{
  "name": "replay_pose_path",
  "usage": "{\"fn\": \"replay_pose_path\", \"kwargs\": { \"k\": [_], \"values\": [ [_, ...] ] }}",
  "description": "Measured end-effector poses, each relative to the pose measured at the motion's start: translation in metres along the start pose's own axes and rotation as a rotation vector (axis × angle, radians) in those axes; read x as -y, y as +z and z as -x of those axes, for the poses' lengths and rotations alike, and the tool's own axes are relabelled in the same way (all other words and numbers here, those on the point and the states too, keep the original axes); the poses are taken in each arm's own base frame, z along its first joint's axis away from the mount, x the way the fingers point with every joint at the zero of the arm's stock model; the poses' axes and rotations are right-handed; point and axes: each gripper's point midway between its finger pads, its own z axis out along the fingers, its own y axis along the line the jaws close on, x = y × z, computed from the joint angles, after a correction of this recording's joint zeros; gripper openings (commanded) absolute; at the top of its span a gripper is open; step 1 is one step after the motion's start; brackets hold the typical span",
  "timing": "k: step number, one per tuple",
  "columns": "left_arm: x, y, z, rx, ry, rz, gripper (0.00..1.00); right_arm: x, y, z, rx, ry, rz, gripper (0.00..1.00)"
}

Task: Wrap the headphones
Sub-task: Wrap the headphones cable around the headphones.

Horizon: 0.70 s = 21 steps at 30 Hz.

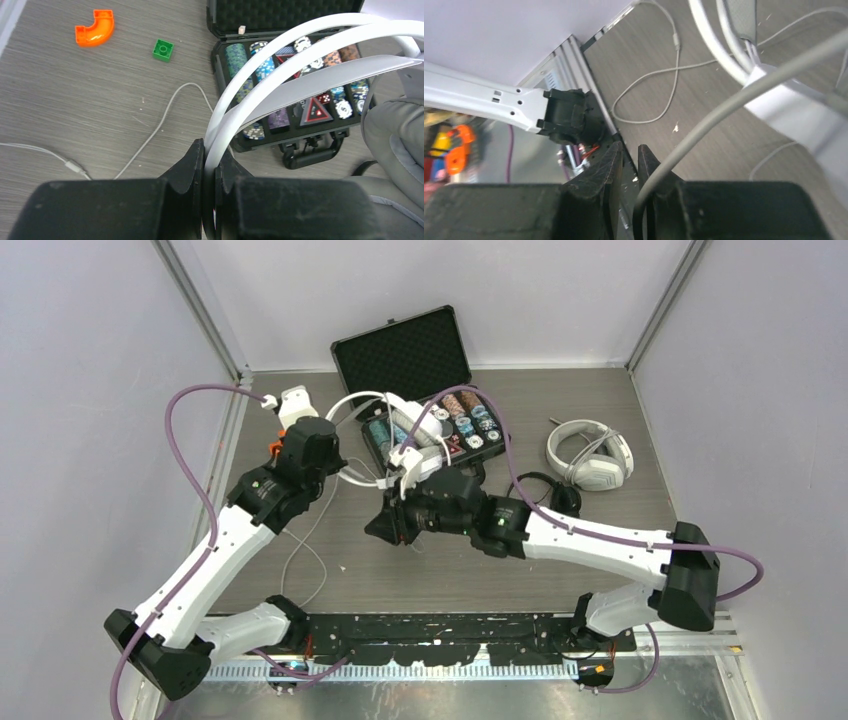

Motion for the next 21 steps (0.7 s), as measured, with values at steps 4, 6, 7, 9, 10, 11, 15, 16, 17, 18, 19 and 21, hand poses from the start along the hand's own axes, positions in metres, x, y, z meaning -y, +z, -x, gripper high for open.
{"fn": "replay_pose_path", "kwargs": {
  "k": [4,6,7,9,10,11,15,16,17,18,19,21],
  "values": [
    [0.007,-0.001,-0.001,-0.01,-0.068,-0.024,0.0,0.002,-0.006,0.001,0.106,-0.152,-0.047,0.23],
    [0.011,-0.002,-0.002,-0.018,-0.094,-0.043,0.0,0.005,-0.009,0.004,0.161,-0.208,-0.066,0.23],
    [0.014,-0.002,-0.002,-0.024,-0.106,-0.053,0.0,0.01,-0.011,0.006,0.19,-0.234,-0.082,0.23],
    [0.018,-0.004,-0.002,-0.031,-0.136,-0.072,0.0,0.019,-0.013,0.006,0.23,-0.281,-0.111,0.23],
    [0.019,-0.004,-0.002,-0.033,-0.153,-0.077,0.0,0.024,-0.014,0.005,0.245,-0.306,-0.124,0.24],
    [0.021,-0.005,-0.002,-0.035,-0.17,-0.079,0.0,0.028,-0.013,0.004,0.255,-0.328,-0.135,0.24],
    [0.025,-0.01,0.005,-0.035,-0.235,-0.086,0.0,0.041,-0.013,0.0,0.283,-0.427,-0.169,0.24],
    [0.026,-0.011,0.007,-0.033,-0.252,-0.091,0.0,0.041,-0.013,0.002,0.295,-0.447,-0.171,0.24],
    [0.027,-0.013,0.01,-0.031,-0.27,-0.097,0.0,0.042,-0.013,0.004,0.313,-0.469,-0.172,0.24],
    [0.029,-0.016,0.014,-0.026,-0.294,-0.106,0.0,0.042,-0.013,0.005,0.326,-0.487,-0.172,0.24],
    [0.029,-0.017,0.015,-0.025,-0.3,-0.108,0.0,0.043,-0.013,0.005,0.34,-0.506,-0.172,0.24],
    [0.03,-0.021,0.019,-0.023,-0.323,-0.115,0.0,0.045,-0.011,0.001,0.354,-0.534,-0.173,0.24]
  ]
}}
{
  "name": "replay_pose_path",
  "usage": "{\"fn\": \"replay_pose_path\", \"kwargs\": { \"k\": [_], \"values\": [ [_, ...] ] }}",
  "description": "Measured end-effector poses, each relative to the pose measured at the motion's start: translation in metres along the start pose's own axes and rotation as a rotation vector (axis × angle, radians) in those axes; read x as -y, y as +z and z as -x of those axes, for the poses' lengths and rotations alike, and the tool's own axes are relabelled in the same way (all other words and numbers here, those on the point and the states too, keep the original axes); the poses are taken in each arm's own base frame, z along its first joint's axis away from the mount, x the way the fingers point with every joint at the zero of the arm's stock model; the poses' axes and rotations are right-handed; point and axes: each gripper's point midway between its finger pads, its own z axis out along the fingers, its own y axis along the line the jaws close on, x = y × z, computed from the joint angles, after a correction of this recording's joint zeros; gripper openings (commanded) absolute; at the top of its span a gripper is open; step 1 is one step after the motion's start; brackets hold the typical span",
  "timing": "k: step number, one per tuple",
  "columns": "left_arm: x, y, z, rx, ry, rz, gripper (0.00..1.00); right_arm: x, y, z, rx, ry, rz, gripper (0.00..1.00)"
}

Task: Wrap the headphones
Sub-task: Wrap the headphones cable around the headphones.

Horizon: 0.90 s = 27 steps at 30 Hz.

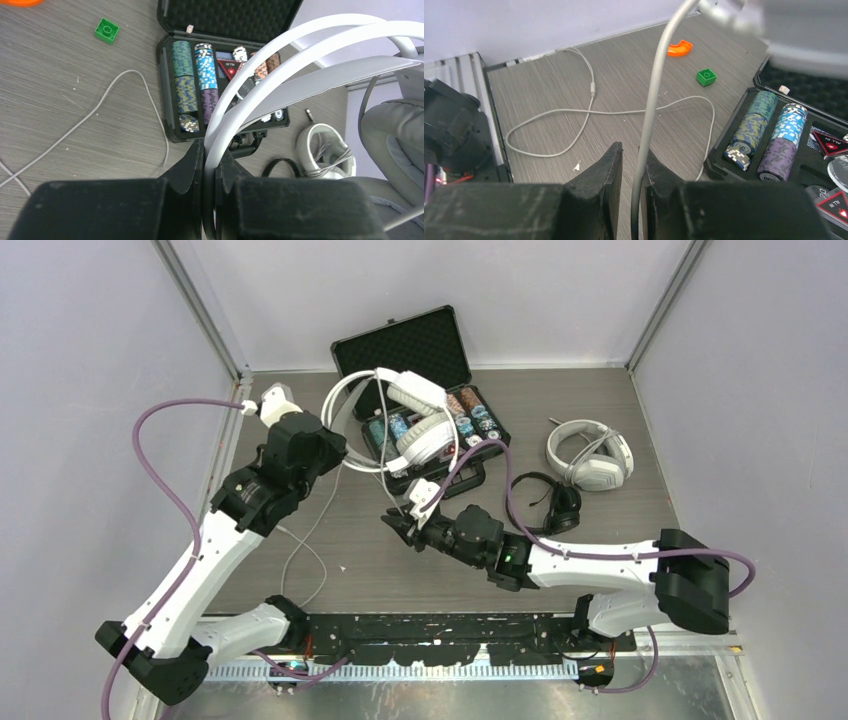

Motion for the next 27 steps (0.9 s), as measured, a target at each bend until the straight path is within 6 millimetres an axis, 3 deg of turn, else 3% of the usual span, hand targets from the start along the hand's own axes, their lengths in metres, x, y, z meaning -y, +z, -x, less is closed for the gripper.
{"fn": "replay_pose_path", "kwargs": {
  "k": [6,11,18,27],
  "values": [
    [0.011,-0.014,0.012,0.006,-0.071,-0.04,0.0,0.001,0.003,-0.02,-0.001,-0.057,-0.004,0.26],
    [0.017,-0.02,0.012,-0.01,-0.117,-0.069,0.0,0.005,0.006,-0.022,0.041,-0.09,-0.022,0.37],
    [0.02,-0.026,0.011,-0.04,-0.136,-0.08,0.0,0.012,0.008,-0.039,0.062,-0.166,-0.056,0.51],
    [0.02,-0.03,0.01,-0.056,-0.135,-0.083,0.0,0.03,0.015,-0.037,0.089,-0.216,-0.091,0.57]
  ]
}}
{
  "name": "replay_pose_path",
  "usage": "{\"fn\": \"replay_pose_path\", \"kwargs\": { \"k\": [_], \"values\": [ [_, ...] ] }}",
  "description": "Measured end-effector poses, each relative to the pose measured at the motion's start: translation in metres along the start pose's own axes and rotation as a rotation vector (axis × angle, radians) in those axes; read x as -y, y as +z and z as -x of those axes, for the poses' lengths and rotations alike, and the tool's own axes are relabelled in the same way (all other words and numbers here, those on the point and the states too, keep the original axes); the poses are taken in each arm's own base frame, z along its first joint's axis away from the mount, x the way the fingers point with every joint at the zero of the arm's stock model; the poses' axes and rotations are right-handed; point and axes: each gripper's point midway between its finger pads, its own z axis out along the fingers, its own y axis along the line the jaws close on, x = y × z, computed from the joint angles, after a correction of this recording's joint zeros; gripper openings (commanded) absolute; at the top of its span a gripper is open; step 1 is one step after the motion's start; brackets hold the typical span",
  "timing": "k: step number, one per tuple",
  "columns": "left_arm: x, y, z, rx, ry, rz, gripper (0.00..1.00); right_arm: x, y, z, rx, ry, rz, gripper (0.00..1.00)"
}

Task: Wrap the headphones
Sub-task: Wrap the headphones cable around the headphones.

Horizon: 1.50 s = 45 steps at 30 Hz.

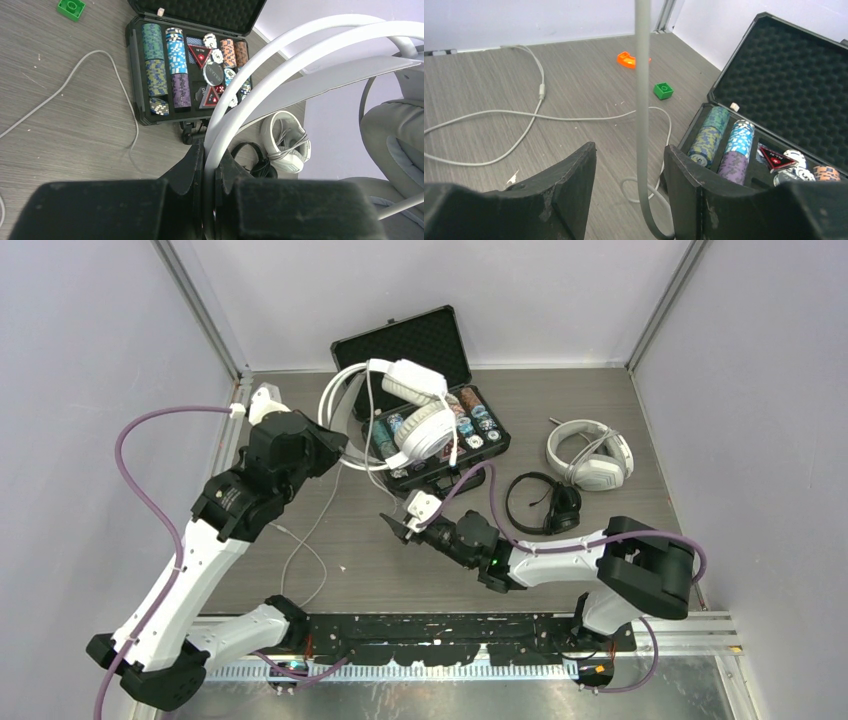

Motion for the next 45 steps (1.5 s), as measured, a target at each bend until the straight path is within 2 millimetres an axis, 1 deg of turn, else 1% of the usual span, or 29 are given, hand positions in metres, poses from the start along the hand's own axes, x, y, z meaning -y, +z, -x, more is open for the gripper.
{"fn": "replay_pose_path", "kwargs": {
  "k": [5,6,7,8,9,10,13,14,20,22,26,28,33,36,40,41,45],
  "values": [
    [0.001,-0.002,-0.002,-0.012,-0.002,-0.007,0.0,0.005,0.011,0.01,0.034,-0.01,0.001,0.57],
    [0.001,-0.002,-0.002,-0.015,-0.002,-0.008,0.0,0.004,0.013,0.012,0.039,-0.013,0.003,0.55],
    [0.002,-0.002,-0.003,-0.018,-0.002,-0.01,0.0,0.004,0.015,0.013,0.046,-0.016,0.005,0.51],
    [0.002,-0.002,-0.003,-0.02,-0.002,-0.011,0.0,0.003,0.017,0.014,0.05,-0.019,0.009,0.46],
    [0.002,-0.002,-0.003,-0.022,-0.002,-0.012,0.0,0.003,0.018,0.013,0.05,-0.022,0.01,0.38],
    [0.002,-0.002,-0.004,-0.022,-0.002,-0.012,0.0,0.003,0.019,0.012,0.048,-0.025,0.014,0.28],
    [0.002,-0.003,-0.004,-0.026,-0.002,-0.013,0.0,0.003,0.021,0.008,0.043,-0.03,0.02,0.02],
    [0.001,-0.003,-0.004,-0.027,-0.001,-0.013,0.0,0.004,0.021,0.007,0.042,-0.03,0.02,0.0],
    [0.002,-0.007,-0.003,-0.03,0.005,-0.013,0.0,0.015,0.021,0.012,0.075,0.022,-0.013,0.0],
    [0.004,-0.01,0.001,-0.025,0.011,-0.018,0.0,0.02,0.016,0.007,0.078,0.052,-0.031,0.0],
    [0.01,-0.015,0.009,-0.01,0.026,-0.037,0.0,0.024,0.003,-0.011,0.062,0.107,-0.051,0.0],
    [0.011,-0.016,0.01,-0.01,0.043,-0.041,0.0,0.027,-0.001,-0.013,0.067,0.131,-0.061,0.0],
    [0.014,-0.014,0.001,-0.054,0.081,-0.061,0.0,0.041,-0.004,-0.013,0.083,0.192,-0.092,0.0],
    [0.013,-0.016,-0.003,-0.078,0.107,-0.069,0.0,0.053,-0.007,-0.013,0.093,0.234,-0.117,0.0],
    [0.016,-0.019,-0.01,-0.124,0.137,-0.102,0.0,0.072,-0.013,-0.006,0.128,0.278,-0.161,0.0],
    [0.017,-0.02,-0.013,-0.14,0.143,-0.114,0.0,0.075,-0.014,-0.003,0.138,0.285,-0.166,0.0],
    [0.027,-0.025,-0.023,-0.201,0.18,-0.186,0.0,0.079,-0.018,0.008,0.176,0.302,-0.175,0.07]
  ]
}}
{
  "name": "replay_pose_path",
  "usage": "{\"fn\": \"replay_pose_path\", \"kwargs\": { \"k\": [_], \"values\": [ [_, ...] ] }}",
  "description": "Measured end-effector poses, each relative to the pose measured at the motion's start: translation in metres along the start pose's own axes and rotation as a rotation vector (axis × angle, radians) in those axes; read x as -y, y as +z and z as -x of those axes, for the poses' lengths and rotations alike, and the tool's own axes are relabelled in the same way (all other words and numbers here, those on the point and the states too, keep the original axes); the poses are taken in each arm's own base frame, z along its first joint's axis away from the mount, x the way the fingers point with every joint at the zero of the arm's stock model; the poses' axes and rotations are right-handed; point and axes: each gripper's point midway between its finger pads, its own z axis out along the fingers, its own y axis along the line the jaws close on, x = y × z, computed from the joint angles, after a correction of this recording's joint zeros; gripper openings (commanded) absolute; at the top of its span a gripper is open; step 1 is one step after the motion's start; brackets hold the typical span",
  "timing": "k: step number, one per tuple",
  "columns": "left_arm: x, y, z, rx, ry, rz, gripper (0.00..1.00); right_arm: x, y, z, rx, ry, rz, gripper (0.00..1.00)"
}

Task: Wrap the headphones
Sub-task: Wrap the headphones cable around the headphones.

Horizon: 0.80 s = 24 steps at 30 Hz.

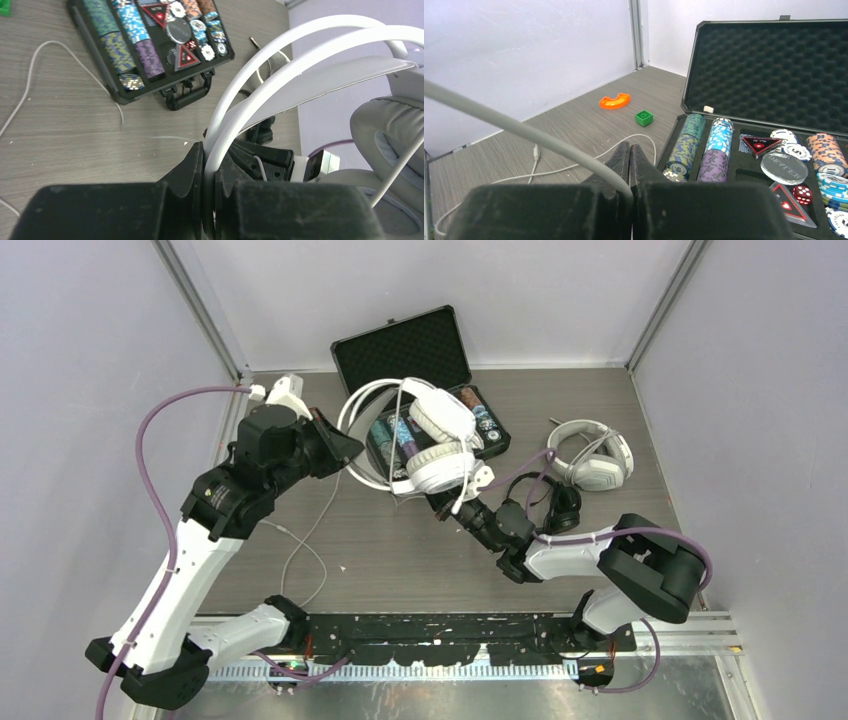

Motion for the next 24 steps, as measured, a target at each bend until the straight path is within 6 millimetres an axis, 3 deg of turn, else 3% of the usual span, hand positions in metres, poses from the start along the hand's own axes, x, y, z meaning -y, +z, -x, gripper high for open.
{"fn": "replay_pose_path", "kwargs": {
  "k": [8,14,24],
  "values": [
    [0.021,-0.008,-0.017,-0.124,0.082,-0.149,0.0,0.015,-0.008,0.015,0.046,0.0,-0.052,0.17],
    [0.043,-0.016,-0.032,-0.208,0.055,-0.283,0.0,0.021,-0.01,0.024,0.064,-0.004,-0.07,0.13],
    [0.05,-0.015,-0.043,-0.249,-0.004,-0.348,0.0,0.021,-0.01,0.025,0.066,-0.004,-0.069,0.14]
  ]
}}
